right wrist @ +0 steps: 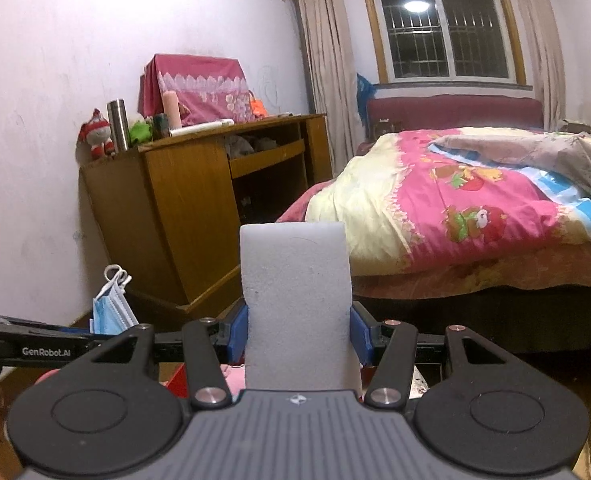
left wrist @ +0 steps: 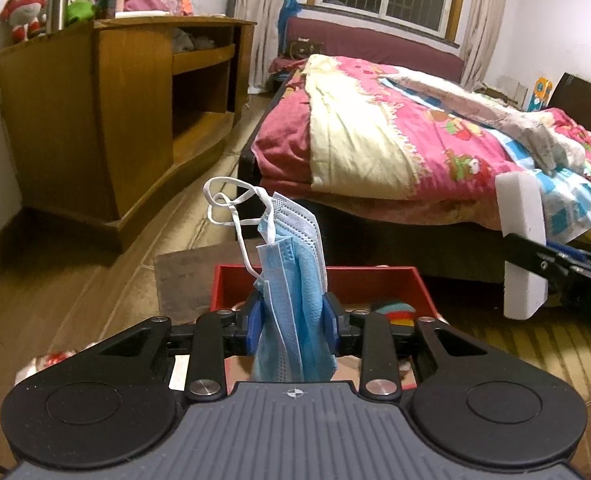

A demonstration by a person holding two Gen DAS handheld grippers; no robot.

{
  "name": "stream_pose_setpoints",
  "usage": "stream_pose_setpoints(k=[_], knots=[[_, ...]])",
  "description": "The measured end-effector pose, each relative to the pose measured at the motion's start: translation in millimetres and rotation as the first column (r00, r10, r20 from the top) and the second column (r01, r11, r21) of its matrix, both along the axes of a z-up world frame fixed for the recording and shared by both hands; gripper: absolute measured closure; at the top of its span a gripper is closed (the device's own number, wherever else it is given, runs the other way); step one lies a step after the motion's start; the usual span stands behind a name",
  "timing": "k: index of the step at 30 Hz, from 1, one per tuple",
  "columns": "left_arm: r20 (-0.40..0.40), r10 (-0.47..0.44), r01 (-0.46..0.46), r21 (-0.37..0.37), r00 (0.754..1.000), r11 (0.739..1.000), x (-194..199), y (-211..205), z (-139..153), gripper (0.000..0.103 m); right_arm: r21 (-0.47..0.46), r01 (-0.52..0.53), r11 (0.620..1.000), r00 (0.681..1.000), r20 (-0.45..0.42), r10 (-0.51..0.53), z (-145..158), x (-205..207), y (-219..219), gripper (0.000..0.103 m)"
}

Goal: Organize soft objects
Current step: 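Lift and carry the face mask and white sponge toward the red box, then release the face mask and white sponge into the red box with both grippers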

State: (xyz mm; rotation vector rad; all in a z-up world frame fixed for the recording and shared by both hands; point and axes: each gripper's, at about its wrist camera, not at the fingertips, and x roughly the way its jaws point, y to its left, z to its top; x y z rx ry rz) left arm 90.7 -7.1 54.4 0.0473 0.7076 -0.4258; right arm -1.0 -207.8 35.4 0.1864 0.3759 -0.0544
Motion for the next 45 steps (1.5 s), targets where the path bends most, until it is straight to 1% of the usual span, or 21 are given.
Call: stream_pose_setpoints(k=[6, 8, 11, 15, 16, 17, 18, 19, 20, 21, 22, 23, 25, 27, 30, 34, 39, 42, 43, 45], knots=[[0.002, 0.021, -0.021, 0.039, 1.0, 0.999, 25.1, -5.2, -11.6, 0.071, 0.001, 0.011, 1.0, 1.0, -0.014, -0.011, -8.1, 26.2, -2.0, 0.08], [0.0, 0.018, -0.018, 0.041, 1.0, 0.999, 33.5, -7.6, -16.6, 0.069, 0.0, 0.009, 1.0, 0.999, -0.032, -0.009, -13.2, 34.3, -2.1, 0.08], [-0.013, 0.01, -0.009, 0.073, 1.0, 0.997, 47.3, -15.0, -29.5, 0.067, -0.005, -0.002, 1.0, 0.997, -0.075, 0.002, -26.8, 50.4, 0.4, 0.08], [-0.043, 0.02, -0.014, 0.119, 0.999, 0.993, 62.8, -18.6, -49.9, 0.067, -0.037, -0.032, 0.999, 0.99, -0.138, 0.027, -50.4, 77.4, 7.5, 0.08], [-0.051, 0.022, -0.016, 0.126, 0.998, 0.992, 66.4, -18.4, -53.9, 0.063, -0.036, -0.037, 0.999, 0.989, -0.147, 0.031, -56.1, 83.6, 8.5, 0.08], [-0.059, 0.022, -0.014, 0.13, 0.998, 0.991, 69.9, -18.3, -57.5, 0.053, -0.03, -0.037, 0.999, 0.988, -0.152, 0.032, -61.6, 89.2, 9.1, 0.08], [-0.067, 0.018, -0.009, 0.134, 0.998, 0.991, 72.7, -18.4, -61.1, 0.047, -0.024, -0.037, 0.999, 0.987, -0.158, 0.033, -66.8, 93.8, 9.7, 0.077], [-0.067, 0.021, -0.011, 0.139, 0.998, 0.99, 74.4, -18.4, -64.5, 0.038, -0.015, -0.046, 0.999, 0.983, -0.176, 0.042, -73.2, 99.7, 10.6, 0.076], [-0.061, 0.026, -0.016, 0.149, 0.998, 0.989, 75.1, -18.4, -67.6, 0.034, -0.006, -0.052, 0.999, 0.979, -0.195, 0.05, -78.4, 103.6, 11.2, 0.074], [-0.06, 0.022, -0.012, 0.165, 0.998, 0.986, 75.4, -19.1, -70.5, 0.032, 0.002, -0.054, 0.999, 0.975, -0.216, 0.053, -84.1, 106.7, 11.8, 0.07], [-0.063, 0.02, -0.009, 0.176, 0.998, 0.984, 75.2, -20.1, -71.7, 0.031, 0.003, -0.055, 0.998, 0.971, -0.232, 0.054, -89.3, 108.4, 12.7, 0.062], [-0.069, 0.023, -0.01, 0.181, 0.997, 0.983, 74.9, -19.5, -72.7, 0.031, -0.001, -0.057, 0.998, 0.968, -0.246, 0.055, -93.5, 109.5, 14.0, 0.059], [-0.073, 0.023, -0.01, 0.175, 0.997, 0.985, 72.5, -17.9, -70.3, 0.03, -0.021, -0.057, 0.998, 0.966, -0.254, 0.05, -97.3, 109.1, 17.5, 0.057], [-0.063, 0.02, -0.009, 0.171, 0.998, 0.985, 66.2, -15.6, -64.2, 0.024, -0.021, -0.056, 0.998, 0.965, -0.257, 0.049, -95.6, 105.6, 18.5, 0.057], [-0.056, -0.001, 0.01, 0.162, 0.998, 0.987, 51.3, -12.3, -56.9, 0.021, -0.016, -0.051, 0.999, 0.968, -0.248, 0.045, -86.7, 96.8, 20.0, 0.055], [-0.1, -0.02, 0.035, 0.148, 0.995, 0.988, 27.2, -4.9, -56.9, 0.019, -0.017, -0.06, 0.998, 0.97, -0.238, 0.054, -75.8, 76.8, 25.1, 0.053], [-0.171, -0.032, 0.055, 0.136, 0.985, 0.989, -14.9, 13.1, -63.8, 0.016, -0.01, -0.093, 0.996, 0.968, -0.234, 0.088, -66.4, 45.4, 34.5, 0.053], [-0.198, -0.047, 0.074, 0.128, 0.979, 0.989, -42.3, 23.3, -67.2, 0.014, -0.015, -0.115, 0.993, 0.964, -0.243, 0.108, -63.9, 23.3, 40.9, 0.053], [-0.208, -0.056, 0.083, 0.125, 0.976, 0.989, -50.3, 26.2, -68.7, 0.012, -0.015, -0.119, 0.993, 0.963, -0.245, 0.112, -64.0, 15.8, 42.0, 0.053], [-0.227, -0.069, 0.102, 0.134, 0.971, 0.986, -65.8, 31.7, -73.5, 0.011, -0.011, -0.128, 0.992, 0.958, -0.26, 0.121, -66.6, -0.9, 43.9, 0.052]])
